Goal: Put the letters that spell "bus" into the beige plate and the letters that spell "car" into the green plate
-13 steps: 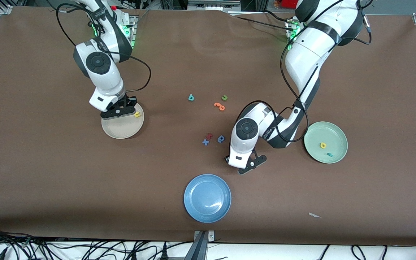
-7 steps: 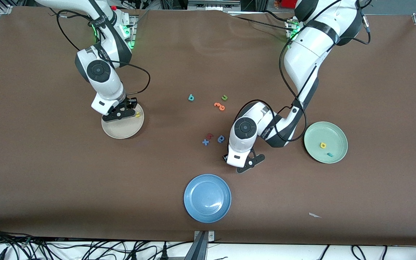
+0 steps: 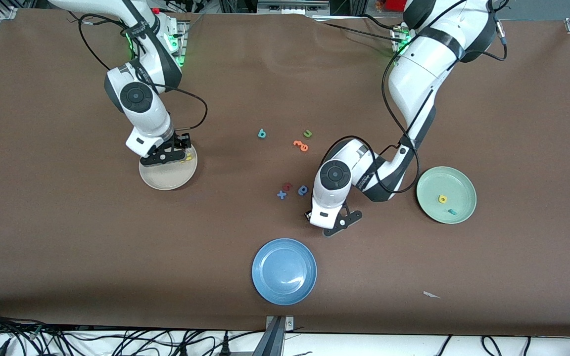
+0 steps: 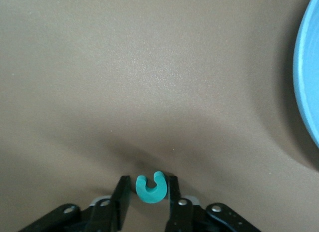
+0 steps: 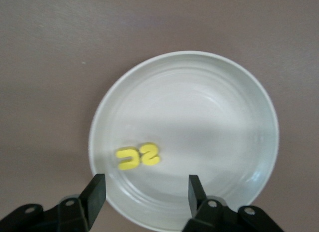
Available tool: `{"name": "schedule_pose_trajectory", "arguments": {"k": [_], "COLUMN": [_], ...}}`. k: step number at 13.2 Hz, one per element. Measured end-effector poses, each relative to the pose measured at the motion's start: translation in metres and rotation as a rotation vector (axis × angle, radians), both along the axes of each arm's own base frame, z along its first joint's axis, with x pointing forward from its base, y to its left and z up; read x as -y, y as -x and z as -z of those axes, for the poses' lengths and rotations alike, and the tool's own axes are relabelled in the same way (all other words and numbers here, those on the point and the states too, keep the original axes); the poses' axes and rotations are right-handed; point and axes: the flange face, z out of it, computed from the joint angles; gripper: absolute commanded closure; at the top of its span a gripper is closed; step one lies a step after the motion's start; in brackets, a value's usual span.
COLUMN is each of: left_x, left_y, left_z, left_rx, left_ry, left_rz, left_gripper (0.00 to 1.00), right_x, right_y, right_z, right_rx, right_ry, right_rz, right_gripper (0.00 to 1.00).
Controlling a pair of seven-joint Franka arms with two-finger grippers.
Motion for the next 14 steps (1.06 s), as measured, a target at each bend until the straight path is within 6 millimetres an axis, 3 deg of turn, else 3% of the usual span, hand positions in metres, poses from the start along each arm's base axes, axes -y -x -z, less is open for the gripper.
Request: {"name": "schedule_pose_trajectory", "arguments": {"k": [5, 9, 12, 14], "left_x": [0.000, 0.000, -0.004, -0.010], "left_y": [0.000, 0.000, -0.003, -0.006], "left_z": [0.000, 0.000, -0.002, -0.005], "left_rx": [-0.002, -0.002, -0.005, -0.016], "left_ry": [-0.002, -0.002, -0.011, -0.027], "left_rz": [0.000, 0.000, 0.002, 0.024], "left_gripper": [0.75, 0.78, 0.79, 0.80], "right_x": [-0.100, -0.171, -0.211, -0.223], "right_y": [0.034, 0.063, 0.082, 0.083], "right_z": [-0.008, 0.009, 0.029, 0.040], "right_rx": [0.042, 0.039, 0.006, 0.003], "right_ry": [-0.048, -0.120, -0.139, -0.137], "right_rz": [0.156, 0.267, 0.313, 0.327], "right_gripper": [0.21, 0.17, 0.17, 0.17]}}
